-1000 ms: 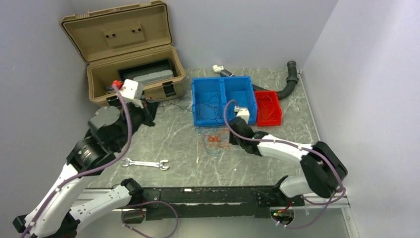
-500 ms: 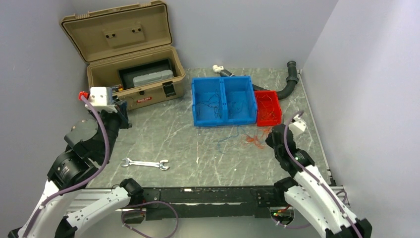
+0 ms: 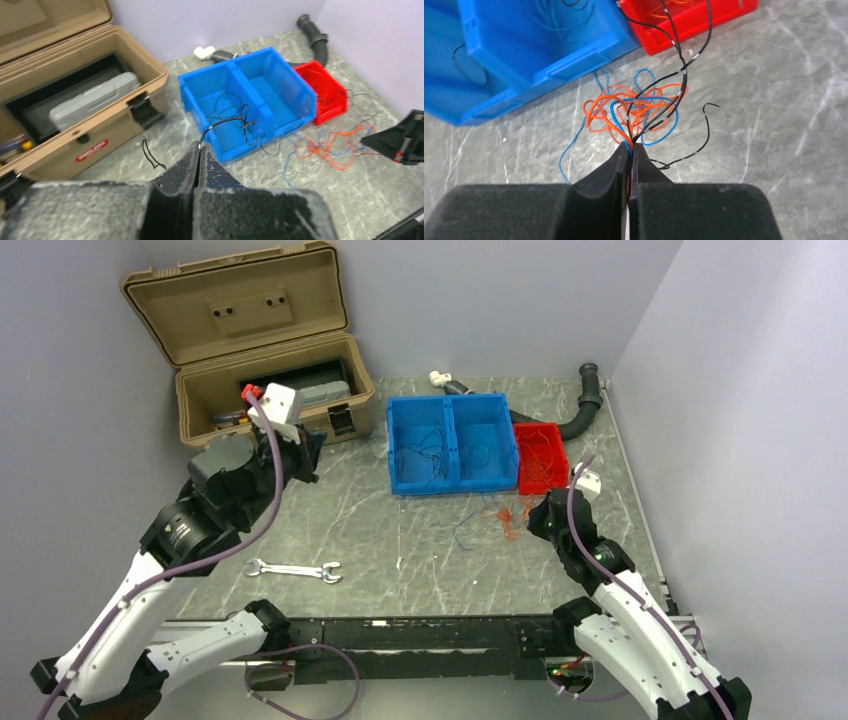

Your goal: Untangle the cables

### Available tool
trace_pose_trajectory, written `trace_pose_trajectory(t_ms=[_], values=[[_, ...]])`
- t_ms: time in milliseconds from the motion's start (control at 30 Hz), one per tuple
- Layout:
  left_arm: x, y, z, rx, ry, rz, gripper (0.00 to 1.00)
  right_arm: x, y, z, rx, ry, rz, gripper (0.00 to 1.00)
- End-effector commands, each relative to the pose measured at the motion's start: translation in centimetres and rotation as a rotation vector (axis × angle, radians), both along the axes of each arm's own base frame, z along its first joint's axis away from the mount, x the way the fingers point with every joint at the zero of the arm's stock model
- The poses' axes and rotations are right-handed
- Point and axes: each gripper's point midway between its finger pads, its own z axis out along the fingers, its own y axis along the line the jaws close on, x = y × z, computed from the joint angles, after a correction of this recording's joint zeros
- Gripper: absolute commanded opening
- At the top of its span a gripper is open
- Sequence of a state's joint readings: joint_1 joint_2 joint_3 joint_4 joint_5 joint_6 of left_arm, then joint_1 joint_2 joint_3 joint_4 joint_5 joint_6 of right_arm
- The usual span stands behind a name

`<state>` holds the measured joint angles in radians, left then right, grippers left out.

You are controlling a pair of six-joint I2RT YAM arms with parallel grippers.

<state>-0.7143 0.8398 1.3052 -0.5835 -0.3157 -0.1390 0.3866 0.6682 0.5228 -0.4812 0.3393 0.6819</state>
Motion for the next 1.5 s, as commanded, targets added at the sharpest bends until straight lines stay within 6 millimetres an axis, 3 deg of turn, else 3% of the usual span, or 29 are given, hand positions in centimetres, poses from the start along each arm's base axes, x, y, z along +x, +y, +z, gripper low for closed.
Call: trace_pose_trajectory(t_ms=[0, 300, 500, 633, 800, 1100, 1467], values=[[-0.2, -3.0, 5.2, -0.093, -0.115, -0.144, 0.00, 0.5, 2.2, 2.1, 0.036, -0.073, 0.140, 0.03], [5.0, -8.5, 8.1, -0.142, -0.136, -0.184, 0.00, 0.2, 4.2, 2.8, 0.052, -0.088, 0.276, 0.00], [9.4, -10.7, 8.2, -0.104, -0.094, -0.144, 0.00, -0.9, 5.2, 3.2, 0.057, -0.074, 0.372, 0.00], [11.8, -11.5, 6.9, -0.087, -0.072, -0.115, 0.00, -2.3, 6.2, 3.7, 0.088, -0.057, 0.451, 0.00], [15.8, -12.1, 3.8, -0.059, -0.034, -0.067, 0.00, -3.5, 7.3, 3.9, 0.160, -0.046, 0.493, 0.00], [21.7, -14.2, -4.5, -0.010, 0.113, -0.049, 0.00, -3.3, 6.9, 3.9, 0.162, -0.050, 0.458, 0.00], [24.9, -17.6, -14.5, 0.022, 0.343, -0.117, 0.00, -3.0, 7.1, 3.6, 0.158, -0.035, 0.464, 0.00]])
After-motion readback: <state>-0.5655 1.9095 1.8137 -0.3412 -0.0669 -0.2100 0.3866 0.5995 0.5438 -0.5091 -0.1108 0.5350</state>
